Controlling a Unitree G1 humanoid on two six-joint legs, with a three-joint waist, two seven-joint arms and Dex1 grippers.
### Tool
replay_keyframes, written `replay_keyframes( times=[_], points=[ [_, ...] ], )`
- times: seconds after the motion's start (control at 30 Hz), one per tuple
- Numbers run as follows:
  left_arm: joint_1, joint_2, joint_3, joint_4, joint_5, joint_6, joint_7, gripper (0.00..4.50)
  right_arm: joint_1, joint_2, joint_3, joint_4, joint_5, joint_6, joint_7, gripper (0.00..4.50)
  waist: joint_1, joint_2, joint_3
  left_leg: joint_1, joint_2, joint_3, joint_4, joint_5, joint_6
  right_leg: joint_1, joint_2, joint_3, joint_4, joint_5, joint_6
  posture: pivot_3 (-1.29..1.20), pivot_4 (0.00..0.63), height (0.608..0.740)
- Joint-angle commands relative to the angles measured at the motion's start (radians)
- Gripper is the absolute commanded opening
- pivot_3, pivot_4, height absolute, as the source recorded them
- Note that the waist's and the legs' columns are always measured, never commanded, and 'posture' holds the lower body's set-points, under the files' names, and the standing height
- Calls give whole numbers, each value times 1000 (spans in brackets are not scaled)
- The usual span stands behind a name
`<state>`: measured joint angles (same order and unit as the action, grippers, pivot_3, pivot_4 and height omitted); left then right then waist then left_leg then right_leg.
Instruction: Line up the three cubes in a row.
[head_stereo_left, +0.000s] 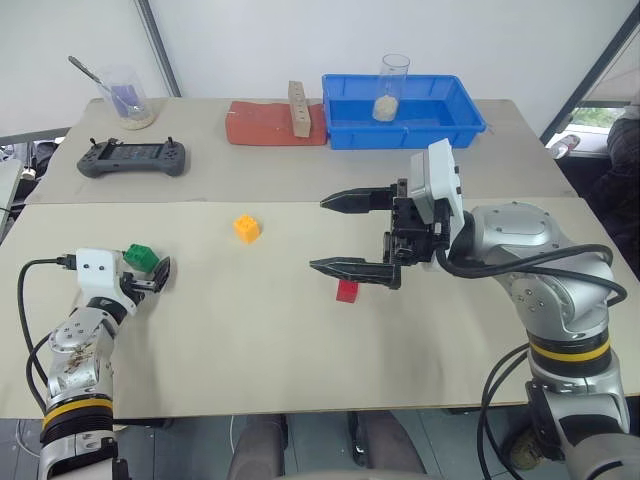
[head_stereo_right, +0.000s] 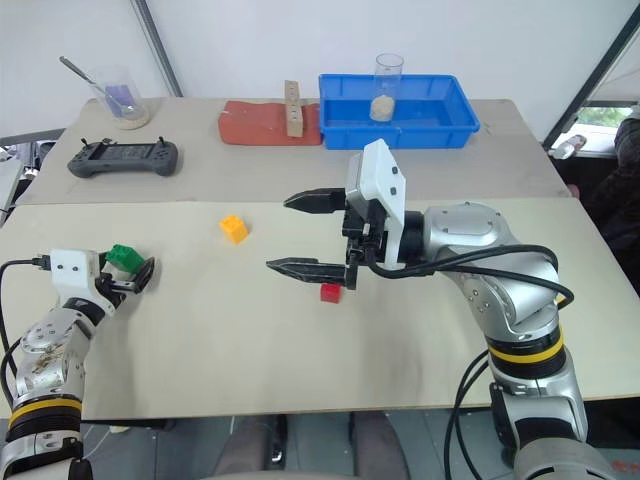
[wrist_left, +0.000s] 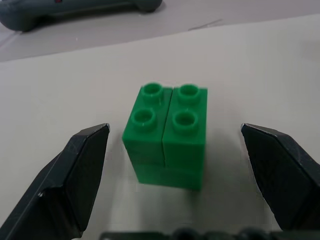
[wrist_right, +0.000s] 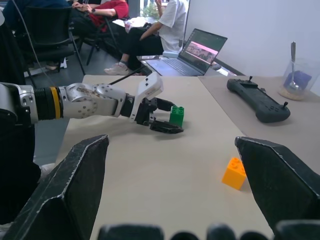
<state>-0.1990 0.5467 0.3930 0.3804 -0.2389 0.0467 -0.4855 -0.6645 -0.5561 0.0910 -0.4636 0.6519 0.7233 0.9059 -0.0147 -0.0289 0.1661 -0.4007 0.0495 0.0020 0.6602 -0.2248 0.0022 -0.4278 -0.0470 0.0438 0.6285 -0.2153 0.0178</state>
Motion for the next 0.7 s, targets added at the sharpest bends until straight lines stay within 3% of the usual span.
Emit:
replay_keyframes(
  times=[0.03,0.1,0.27,0.43,0.57,0.7],
  points=[
    [-16,20,6,-1,-7,-35,-10,4248,-19,-7,-26,-31,24,2,-13,4486,0,0,0,0,0,0,0,0,0,0,0,0,0,0,0,0,150,740],
    [-18,19,7,3,-10,-41,-14,3607,-16,-6,-27,-32,27,9,-20,4500,0,0,0,0,0,0,0,0,0,0,0,0,0,0,0,0,150,740],
    [-33,25,8,24,-7,-55,-12,1316,-2,-9,-22,-31,21,6,-23,4500,0,0,0,1,0,0,0,0,0,0,0,0,1,0,0,0,150,740],
    [-36,29,13,9,-12,-46,-10,1339,9,-15,-18,-25,8,-8,-17,4500,-1,0,0,1,0,0,0,0,0,0,0,0,1,0,0,0,150,740],
    [-19,19,-22,-164,-53,42,-45,1339,32,-36,-35,-37,2,-17,-20,4500,1,-1,1,0,0,0,0,0,0,0,0,0,0,0,0,0,150,740],
    [-36,68,-117,-349,-113,151,-196,1339,100,-99,-67,-52,-10,-29,-8,4500,11,-2,1,-1,0,0,0,0,0,0,0,0,-1,0,0,0,150,740]
  ],
)
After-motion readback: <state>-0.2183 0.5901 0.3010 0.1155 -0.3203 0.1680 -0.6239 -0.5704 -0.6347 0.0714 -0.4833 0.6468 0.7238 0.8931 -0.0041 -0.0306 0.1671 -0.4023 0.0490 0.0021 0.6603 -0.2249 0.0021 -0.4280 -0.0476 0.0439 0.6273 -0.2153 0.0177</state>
